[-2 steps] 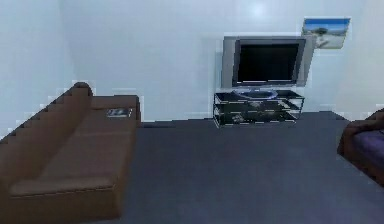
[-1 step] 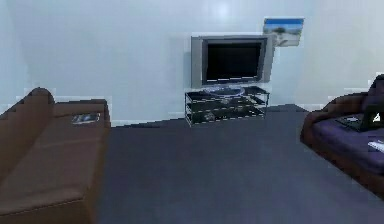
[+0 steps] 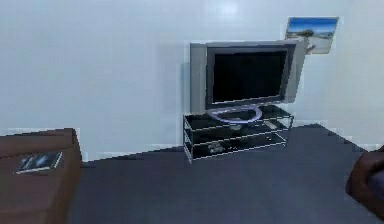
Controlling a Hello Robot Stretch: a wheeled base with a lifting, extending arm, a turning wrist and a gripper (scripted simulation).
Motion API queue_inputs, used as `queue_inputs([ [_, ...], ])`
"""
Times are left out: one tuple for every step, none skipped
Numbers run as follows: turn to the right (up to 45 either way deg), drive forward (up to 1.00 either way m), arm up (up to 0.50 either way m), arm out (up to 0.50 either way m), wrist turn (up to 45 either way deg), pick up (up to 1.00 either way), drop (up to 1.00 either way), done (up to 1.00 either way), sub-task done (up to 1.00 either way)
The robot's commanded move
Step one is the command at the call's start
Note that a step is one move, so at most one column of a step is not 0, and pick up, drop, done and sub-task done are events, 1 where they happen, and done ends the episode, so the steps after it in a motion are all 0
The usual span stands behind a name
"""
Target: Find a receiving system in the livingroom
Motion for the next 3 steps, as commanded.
queue_inputs([
  [0.0, 0.85, 0.00, 0.00, 0.0, 0.00, 0.00, 0.00, 0.00],
  [21.0, 0.00, 0.00, 0.00, 0.0, 0.00, 0.00, 0.00, 0.00],
  [0.0, 0.00, 0.00, 0.00, 0.0, 0.00, 0.00, 1.00, 0.00],
])
